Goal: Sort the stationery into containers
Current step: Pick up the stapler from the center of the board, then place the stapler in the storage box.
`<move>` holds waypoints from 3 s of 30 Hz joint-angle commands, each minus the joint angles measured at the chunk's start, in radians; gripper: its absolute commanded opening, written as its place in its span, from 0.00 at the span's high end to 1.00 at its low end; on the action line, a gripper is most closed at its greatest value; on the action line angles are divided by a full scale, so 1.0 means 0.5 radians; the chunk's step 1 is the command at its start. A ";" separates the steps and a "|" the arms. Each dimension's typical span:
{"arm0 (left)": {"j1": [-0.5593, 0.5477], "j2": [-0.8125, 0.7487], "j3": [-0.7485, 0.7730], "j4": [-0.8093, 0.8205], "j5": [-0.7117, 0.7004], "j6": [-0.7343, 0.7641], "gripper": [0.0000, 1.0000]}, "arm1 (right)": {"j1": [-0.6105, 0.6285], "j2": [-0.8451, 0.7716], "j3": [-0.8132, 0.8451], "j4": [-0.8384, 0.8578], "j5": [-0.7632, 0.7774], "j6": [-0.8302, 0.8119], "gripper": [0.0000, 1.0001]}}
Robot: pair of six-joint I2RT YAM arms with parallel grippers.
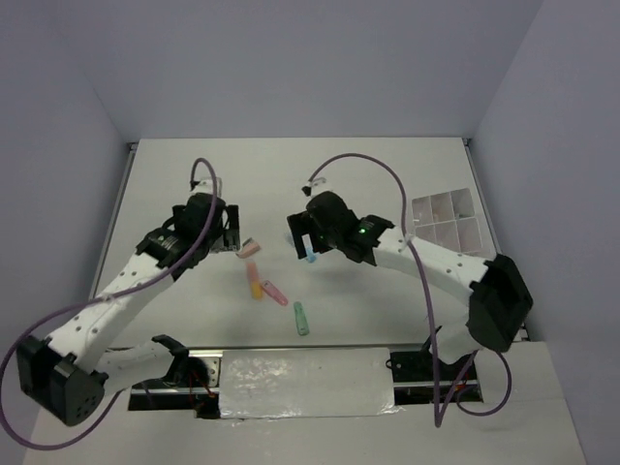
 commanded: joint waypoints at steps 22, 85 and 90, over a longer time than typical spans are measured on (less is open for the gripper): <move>0.279 1.281 0.360 0.254 0.948 0.874 0.01 | -0.054 -1.626 -0.605 -0.073 -0.428 -0.047 0.00; -1.117 0.150 -0.238 1.929 0.887 1.042 1.00 | -0.170 -1.258 -0.276 -0.071 -0.784 0.367 0.39; -1.117 0.156 -0.235 1.944 0.874 1.042 1.00 | -0.152 -1.242 -0.350 -0.064 -0.842 0.355 0.39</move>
